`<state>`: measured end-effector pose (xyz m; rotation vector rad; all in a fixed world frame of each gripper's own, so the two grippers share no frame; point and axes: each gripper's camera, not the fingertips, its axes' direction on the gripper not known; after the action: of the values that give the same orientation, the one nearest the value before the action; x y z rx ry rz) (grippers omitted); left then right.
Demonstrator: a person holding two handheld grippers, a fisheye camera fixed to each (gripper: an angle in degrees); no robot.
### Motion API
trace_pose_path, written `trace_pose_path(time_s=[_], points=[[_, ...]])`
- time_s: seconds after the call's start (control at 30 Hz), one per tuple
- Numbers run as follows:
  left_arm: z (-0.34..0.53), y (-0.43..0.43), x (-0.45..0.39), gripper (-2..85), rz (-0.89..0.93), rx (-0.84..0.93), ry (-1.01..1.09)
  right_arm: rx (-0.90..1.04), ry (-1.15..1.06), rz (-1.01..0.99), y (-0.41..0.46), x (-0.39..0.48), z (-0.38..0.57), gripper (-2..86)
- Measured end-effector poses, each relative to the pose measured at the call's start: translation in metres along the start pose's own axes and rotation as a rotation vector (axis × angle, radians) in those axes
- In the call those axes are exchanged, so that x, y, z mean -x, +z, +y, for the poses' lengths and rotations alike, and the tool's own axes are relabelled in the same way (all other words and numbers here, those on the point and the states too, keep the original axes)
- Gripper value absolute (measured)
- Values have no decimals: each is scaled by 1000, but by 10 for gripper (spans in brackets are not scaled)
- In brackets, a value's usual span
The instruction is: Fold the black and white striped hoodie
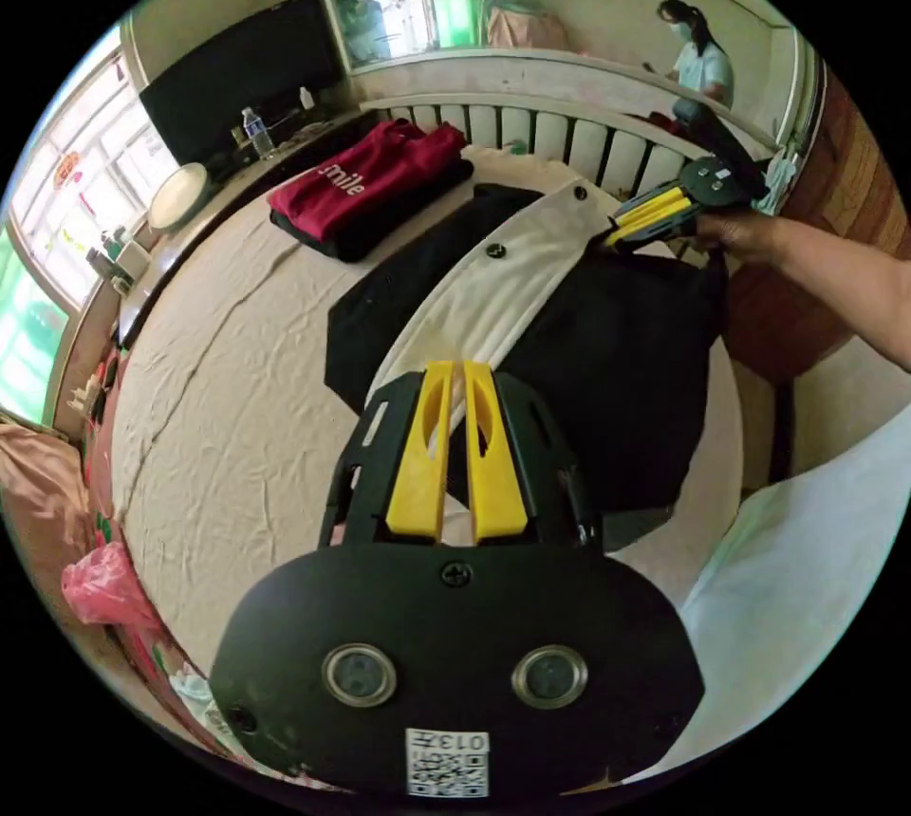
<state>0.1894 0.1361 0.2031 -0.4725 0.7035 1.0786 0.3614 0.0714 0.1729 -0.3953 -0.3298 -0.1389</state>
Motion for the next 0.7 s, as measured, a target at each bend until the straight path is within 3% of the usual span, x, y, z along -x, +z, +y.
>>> trace_pose_path(time_s=[0.2, 0.3, 0.43, 0.5, 0.57, 0.7], points=[[-2, -33, -13, 12, -32, -22, 24, -89, 102, 13, -75, 3, 1, 73], [26, -76, -20, 48, 31, -136, 56, -142, -48, 89, -114, 67, 4, 77], [50, -81, -57, 87, 91, -80, 162, 12, -140, 142, -70, 123, -4, 74], [50, -66, -75, 90, 39, -64, 176, 111, -94, 127, -34, 114, -5, 66], [42, -35, -78, 91, 121, 39, 143, 200, -66, 76, -5, 97, -4, 60], [36, -37, -84, 93, 108, 59, 144, 352, -173, -35, -29, 90, -29, 32]])
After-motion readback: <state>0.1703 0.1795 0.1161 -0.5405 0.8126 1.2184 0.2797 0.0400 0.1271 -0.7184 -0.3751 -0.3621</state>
